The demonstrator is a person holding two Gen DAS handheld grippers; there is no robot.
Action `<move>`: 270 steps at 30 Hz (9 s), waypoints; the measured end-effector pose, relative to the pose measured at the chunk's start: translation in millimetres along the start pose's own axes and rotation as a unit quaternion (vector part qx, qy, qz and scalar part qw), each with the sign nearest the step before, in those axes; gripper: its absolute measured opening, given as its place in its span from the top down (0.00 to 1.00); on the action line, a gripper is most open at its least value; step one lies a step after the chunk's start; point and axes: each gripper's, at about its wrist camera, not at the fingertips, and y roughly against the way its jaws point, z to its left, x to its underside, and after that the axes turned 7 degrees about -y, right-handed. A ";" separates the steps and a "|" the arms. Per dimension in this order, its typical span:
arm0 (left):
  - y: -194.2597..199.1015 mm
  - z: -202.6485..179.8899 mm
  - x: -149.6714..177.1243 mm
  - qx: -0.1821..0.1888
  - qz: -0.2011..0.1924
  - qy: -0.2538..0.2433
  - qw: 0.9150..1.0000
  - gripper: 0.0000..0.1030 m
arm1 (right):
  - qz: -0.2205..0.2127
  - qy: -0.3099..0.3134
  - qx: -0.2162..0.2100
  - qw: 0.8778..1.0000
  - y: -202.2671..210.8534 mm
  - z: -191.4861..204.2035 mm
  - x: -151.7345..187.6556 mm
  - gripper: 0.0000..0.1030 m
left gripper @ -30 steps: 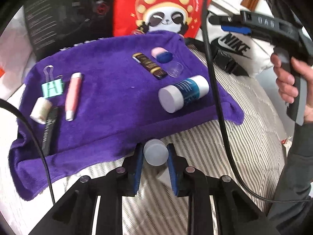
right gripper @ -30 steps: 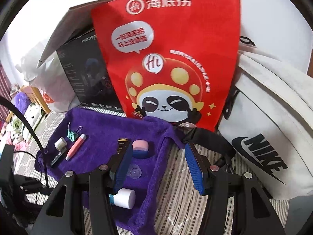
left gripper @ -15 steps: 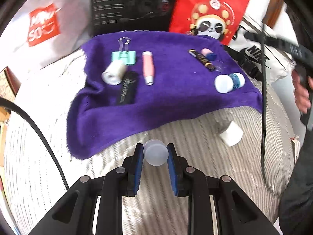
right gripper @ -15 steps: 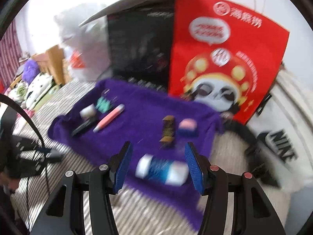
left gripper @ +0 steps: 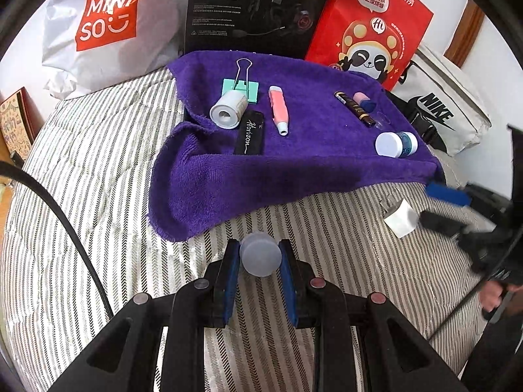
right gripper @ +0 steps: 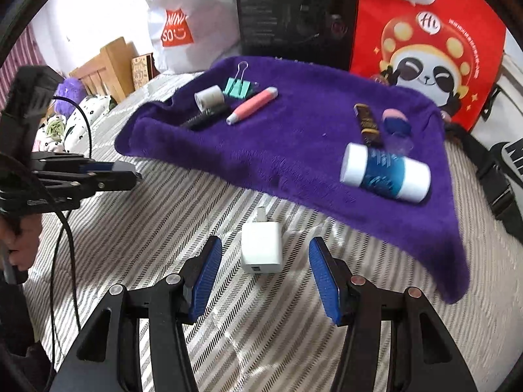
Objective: Organize rigid objects
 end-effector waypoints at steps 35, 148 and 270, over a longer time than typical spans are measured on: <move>-8.4 -5.6 4.2 0.013 -0.001 -0.010 1.000 0.78 | -0.041 -0.027 0.052 0.997 -5.6 -9.3 20.8 0.75; -65.9 -12.7 -157.4 0.007 -0.008 -0.110 0.994 0.78 | -0.063 -0.108 0.052 0.991 -1.4 -133.5 -144.2 0.60; 106.2 -80.8 -22.0 -0.119 -0.057 -0.011 0.991 0.00 | -0.059 -0.182 0.173 0.966 127.1 -18.5 -1.6 0.00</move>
